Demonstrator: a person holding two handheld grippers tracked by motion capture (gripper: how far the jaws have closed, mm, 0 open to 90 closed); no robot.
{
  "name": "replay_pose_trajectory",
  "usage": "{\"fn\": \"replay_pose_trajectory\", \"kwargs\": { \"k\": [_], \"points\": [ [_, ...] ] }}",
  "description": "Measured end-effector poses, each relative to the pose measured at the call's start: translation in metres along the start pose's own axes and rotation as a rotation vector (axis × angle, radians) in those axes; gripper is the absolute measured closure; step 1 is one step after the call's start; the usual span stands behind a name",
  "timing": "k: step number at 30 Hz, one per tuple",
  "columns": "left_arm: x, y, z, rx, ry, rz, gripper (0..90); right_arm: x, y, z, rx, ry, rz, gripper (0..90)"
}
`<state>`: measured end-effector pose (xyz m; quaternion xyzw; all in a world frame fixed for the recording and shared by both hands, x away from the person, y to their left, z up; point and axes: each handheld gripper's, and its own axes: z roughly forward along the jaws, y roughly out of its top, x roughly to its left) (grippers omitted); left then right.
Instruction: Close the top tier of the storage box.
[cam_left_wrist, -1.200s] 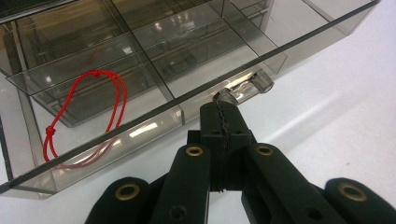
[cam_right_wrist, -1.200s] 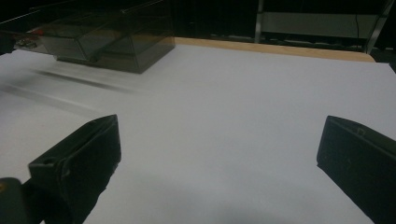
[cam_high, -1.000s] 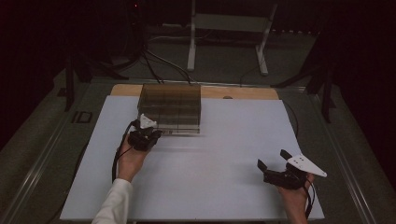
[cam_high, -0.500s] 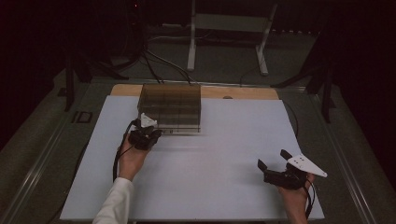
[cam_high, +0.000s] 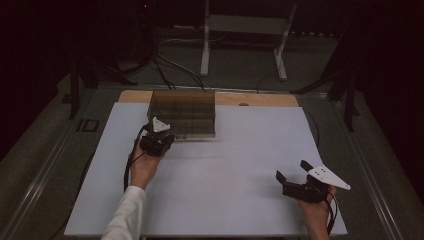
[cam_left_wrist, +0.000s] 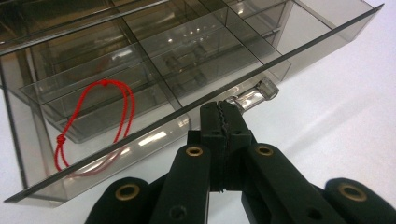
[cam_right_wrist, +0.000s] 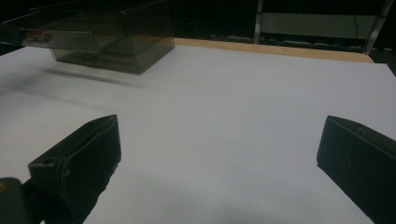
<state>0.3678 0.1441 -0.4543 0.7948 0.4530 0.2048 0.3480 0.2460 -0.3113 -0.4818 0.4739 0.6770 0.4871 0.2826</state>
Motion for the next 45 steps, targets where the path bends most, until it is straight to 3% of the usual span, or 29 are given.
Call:
{"fn": "replay_pose_trajectory", "kwargs": {
  "k": [9, 45],
  "points": [
    [-0.001, 0.002, 0.005, -0.001, -0.006, -0.008, 90.0, 0.0, 0.0, 0.0, 0.0, 0.0, 0.0, 0.4],
    [0.011, 0.015, 0.016, -0.005, 0.035, -0.041, 90.0, -0.001, 0.0, 0.0, -0.001, -0.001, 0.001, 0.4]
  ]
}}
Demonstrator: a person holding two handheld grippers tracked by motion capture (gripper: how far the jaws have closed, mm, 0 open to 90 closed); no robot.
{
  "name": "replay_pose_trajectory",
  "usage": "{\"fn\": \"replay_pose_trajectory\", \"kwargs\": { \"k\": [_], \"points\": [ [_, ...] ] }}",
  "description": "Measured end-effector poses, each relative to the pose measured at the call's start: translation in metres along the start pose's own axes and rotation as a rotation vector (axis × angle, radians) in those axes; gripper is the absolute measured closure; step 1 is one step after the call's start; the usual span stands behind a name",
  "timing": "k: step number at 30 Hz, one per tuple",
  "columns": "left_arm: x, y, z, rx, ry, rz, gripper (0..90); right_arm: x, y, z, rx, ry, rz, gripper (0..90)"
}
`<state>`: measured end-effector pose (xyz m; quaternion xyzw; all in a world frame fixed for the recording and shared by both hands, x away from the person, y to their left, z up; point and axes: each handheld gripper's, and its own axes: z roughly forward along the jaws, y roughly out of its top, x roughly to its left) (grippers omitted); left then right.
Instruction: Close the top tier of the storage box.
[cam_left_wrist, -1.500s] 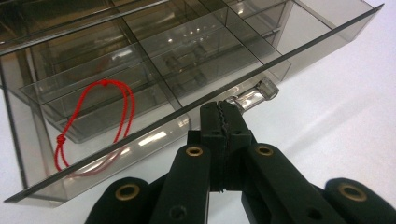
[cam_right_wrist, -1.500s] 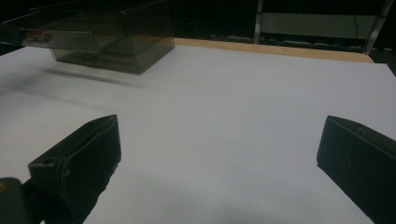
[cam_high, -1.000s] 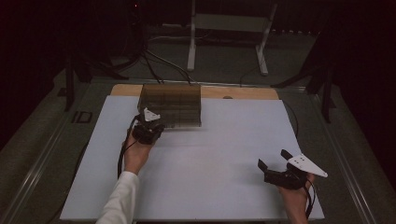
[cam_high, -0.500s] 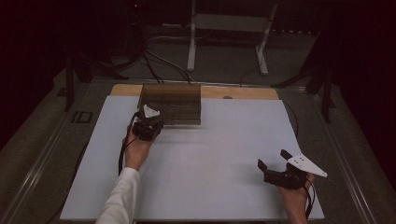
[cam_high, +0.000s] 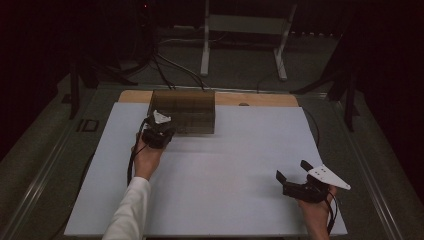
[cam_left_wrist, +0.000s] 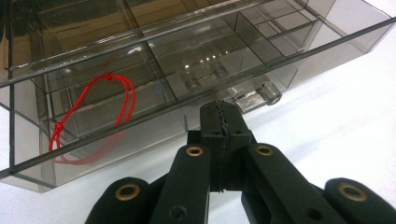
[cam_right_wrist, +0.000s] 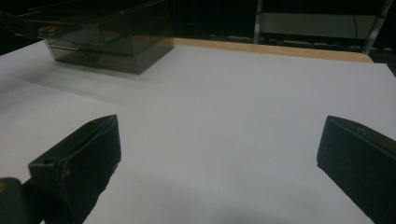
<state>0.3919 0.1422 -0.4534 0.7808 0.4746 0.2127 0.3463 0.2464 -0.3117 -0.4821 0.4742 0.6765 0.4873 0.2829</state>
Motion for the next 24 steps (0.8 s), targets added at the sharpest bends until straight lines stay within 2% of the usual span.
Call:
{"fn": "replay_pose_trajectory", "kwargs": {
  "k": [24],
  "points": [
    [0.0021, 0.0056, 0.0075, -0.009, 0.023, -0.009, 90.0, -0.0005, 0.0003, -0.0005, -0.002, 0.001, 0.0, 0.4]
  ]
}}
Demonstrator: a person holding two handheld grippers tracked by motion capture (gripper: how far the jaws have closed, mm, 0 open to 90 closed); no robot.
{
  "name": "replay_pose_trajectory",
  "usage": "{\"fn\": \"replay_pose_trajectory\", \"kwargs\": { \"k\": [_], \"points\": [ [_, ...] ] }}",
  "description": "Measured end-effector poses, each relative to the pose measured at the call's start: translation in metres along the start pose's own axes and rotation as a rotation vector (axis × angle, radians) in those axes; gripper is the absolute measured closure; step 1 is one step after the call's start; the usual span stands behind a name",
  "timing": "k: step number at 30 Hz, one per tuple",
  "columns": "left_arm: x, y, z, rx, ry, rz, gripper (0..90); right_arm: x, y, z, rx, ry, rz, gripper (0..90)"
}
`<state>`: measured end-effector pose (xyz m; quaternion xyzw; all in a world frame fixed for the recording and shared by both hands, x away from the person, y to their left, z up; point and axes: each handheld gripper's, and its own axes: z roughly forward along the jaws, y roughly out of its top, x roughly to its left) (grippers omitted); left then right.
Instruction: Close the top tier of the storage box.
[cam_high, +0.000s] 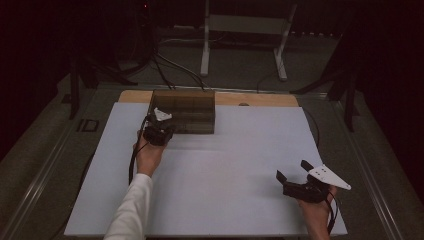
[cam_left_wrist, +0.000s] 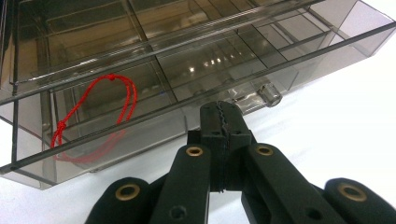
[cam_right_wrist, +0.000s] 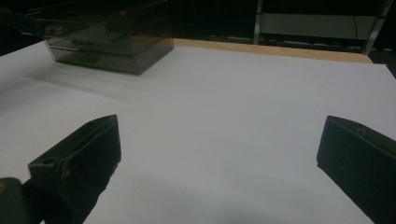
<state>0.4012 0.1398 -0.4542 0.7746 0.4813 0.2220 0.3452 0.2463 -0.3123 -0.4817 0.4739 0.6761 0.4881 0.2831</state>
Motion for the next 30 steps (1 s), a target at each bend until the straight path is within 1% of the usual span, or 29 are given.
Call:
{"fn": "replay_pose_trajectory", "kwargs": {
  "k": [16, 27, 30],
  "points": [
    [0.0013, 0.0037, 0.0043, 0.004, 0.012, 0.002, 90.0, 0.0002, -0.0001, 0.0007, 0.003, 0.002, 0.0, 0.4],
    [0.0034, 0.0062, 0.0066, 0.001, 0.021, -0.005, 90.0, 0.0006, -0.0003, 0.001, 0.003, 0.001, -0.001, 0.4],
    [0.0043, 0.0072, 0.0086, 0.0, 0.023, -0.012, 90.0, 0.0006, -0.0003, 0.0011, 0.004, 0.001, -0.001, 0.4]
  ]
}}
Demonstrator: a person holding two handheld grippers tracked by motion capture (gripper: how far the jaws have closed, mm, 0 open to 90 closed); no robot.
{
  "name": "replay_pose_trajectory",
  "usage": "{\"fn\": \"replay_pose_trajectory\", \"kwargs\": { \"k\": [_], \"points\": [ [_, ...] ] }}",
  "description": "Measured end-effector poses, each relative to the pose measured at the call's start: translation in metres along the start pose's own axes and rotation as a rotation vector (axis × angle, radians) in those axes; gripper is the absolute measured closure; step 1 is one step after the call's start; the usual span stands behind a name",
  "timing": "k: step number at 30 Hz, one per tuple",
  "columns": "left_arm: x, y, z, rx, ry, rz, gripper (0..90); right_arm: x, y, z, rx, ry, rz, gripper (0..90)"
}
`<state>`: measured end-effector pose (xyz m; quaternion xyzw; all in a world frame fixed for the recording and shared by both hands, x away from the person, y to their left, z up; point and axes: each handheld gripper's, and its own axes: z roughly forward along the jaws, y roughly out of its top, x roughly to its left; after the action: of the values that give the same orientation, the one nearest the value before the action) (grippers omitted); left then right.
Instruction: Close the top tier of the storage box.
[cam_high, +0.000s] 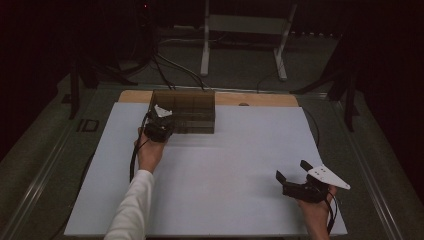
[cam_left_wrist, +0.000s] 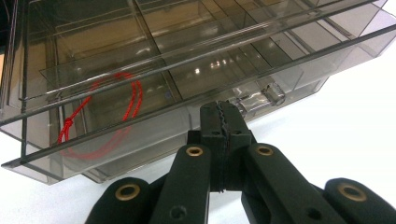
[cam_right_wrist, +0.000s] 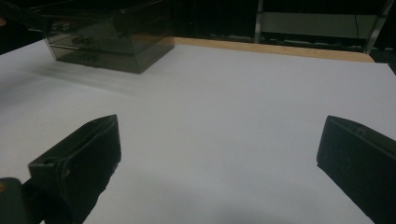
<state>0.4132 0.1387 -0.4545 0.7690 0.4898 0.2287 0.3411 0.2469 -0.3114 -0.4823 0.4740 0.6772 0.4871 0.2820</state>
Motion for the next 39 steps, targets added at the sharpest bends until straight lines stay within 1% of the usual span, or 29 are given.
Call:
{"fn": "replay_pose_trajectory", "kwargs": {
  "k": [10, 39],
  "points": [
    [0.002, 0.002, 0.003, -0.004, 0.001, -0.02, 90.0, 0.0, 0.0, 0.0, 0.0, -0.001, -0.001, 0.4],
    [0.005, 0.008, 0.013, -0.005, 0.009, -0.055, 90.0, -0.001, 0.0, -0.001, -0.002, 0.0, -0.001, 0.4]
  ]
}}
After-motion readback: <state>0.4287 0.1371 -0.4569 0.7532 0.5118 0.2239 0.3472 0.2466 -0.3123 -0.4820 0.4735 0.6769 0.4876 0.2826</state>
